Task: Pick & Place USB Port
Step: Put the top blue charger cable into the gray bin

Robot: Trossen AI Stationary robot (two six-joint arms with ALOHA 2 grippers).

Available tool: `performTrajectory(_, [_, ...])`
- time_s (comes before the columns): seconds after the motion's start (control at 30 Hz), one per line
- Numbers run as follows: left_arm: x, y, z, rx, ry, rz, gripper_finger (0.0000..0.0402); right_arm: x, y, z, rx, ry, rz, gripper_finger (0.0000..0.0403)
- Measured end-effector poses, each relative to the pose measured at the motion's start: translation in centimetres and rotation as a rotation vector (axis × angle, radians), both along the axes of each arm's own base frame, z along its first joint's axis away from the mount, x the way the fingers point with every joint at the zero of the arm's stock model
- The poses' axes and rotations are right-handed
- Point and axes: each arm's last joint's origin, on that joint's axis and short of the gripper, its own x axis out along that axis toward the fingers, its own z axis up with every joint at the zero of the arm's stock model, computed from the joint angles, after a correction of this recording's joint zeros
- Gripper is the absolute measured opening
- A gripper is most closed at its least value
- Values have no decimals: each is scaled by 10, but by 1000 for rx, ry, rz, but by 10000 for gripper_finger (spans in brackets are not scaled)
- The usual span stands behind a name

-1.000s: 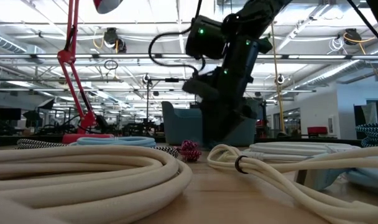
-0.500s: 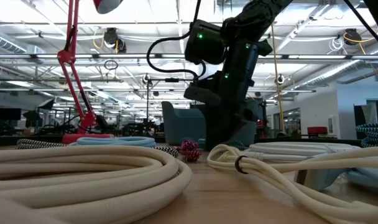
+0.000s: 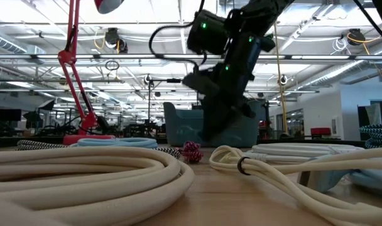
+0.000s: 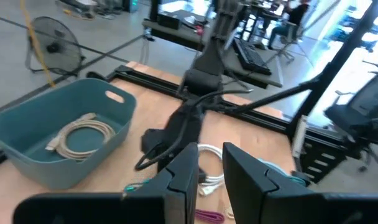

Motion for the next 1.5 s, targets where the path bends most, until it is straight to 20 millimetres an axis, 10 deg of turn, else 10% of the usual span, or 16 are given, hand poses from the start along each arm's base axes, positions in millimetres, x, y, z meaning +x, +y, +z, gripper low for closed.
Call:
performTrajectory(0.83, [-2, 8, -32, -86, 77, 207, 76, -30, 4, 159, -104, -715, -40, 19])
performTrajectory(1.27, [24, 27, -102, -384, -470, 10, 76, -43, 21, 194, -98, -917, 15, 21])
performTrajectory(1.5, [48, 50, -105, -412, -433, -139, 126, -43, 30, 198, -81, -959, 34, 21])
